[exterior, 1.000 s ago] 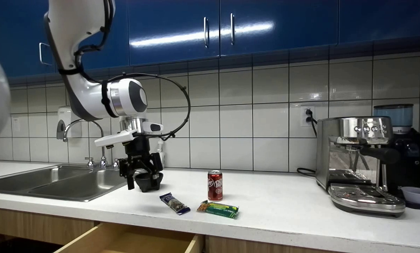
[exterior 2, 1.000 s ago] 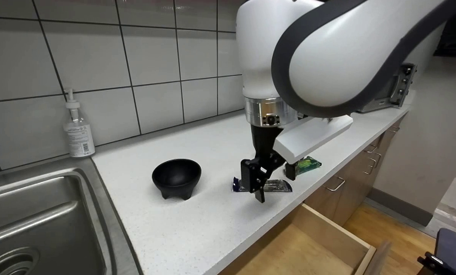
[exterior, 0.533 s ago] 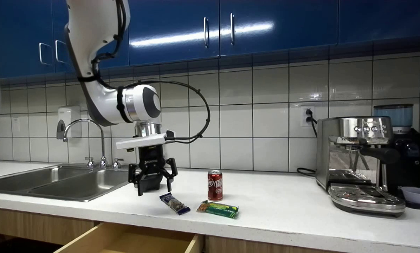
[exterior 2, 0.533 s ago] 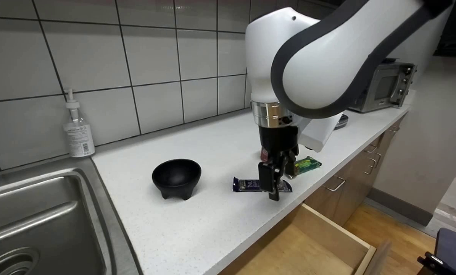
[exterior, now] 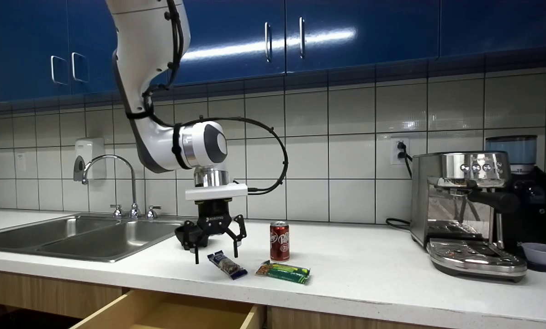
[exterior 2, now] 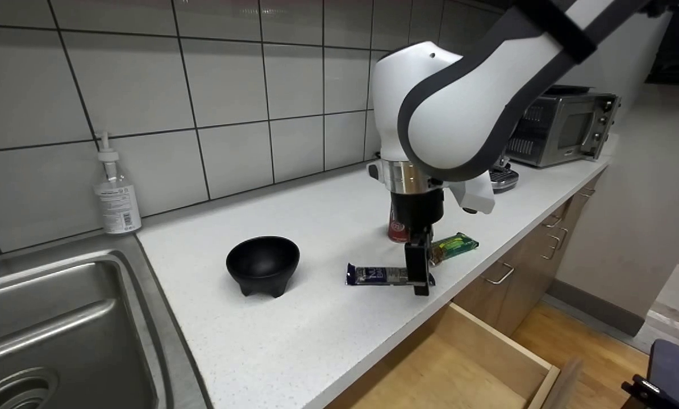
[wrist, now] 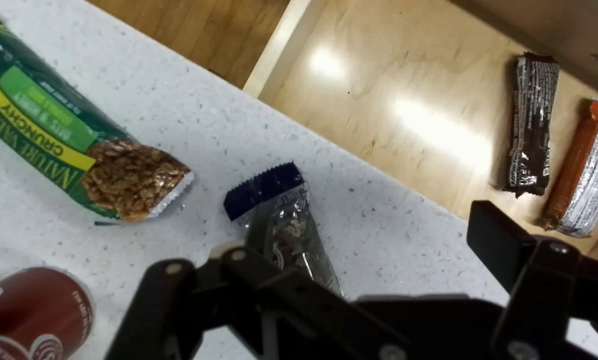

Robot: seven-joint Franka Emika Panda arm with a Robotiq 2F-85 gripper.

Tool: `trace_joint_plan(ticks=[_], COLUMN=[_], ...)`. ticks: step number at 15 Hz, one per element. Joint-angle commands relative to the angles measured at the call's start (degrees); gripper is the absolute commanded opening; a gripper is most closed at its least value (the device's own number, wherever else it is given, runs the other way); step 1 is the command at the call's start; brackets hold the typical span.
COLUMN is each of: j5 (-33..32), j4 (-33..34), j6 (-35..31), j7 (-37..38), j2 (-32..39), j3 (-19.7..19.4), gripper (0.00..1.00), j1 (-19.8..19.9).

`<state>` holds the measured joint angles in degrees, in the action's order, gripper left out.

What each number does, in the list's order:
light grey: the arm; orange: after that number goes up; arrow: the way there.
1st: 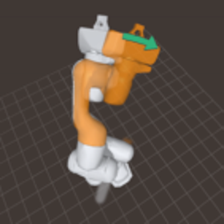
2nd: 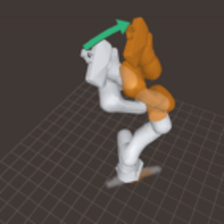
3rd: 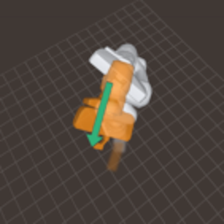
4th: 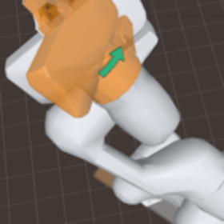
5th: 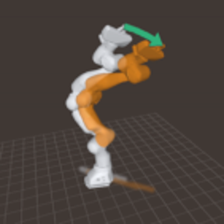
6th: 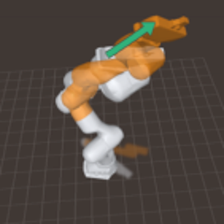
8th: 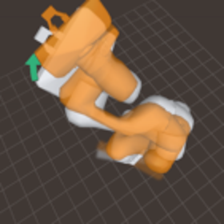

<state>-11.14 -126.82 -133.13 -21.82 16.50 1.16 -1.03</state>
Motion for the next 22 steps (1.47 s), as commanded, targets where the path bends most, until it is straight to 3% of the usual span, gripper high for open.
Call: trace_joint_plan(ticks=[1,9,22], j5=[0.6,1.0,2.0], j4=[4.3,10.3,15.6], j6=[0.7,1.1,0.8], j7=[-8.0,-13.6,-16.1], j2=[3.9,9.1,12.7], j3=[1.6,3.3,4.4], gripper=[1.0,1.0,1.0], j1=[1.9,2.4,3.3])
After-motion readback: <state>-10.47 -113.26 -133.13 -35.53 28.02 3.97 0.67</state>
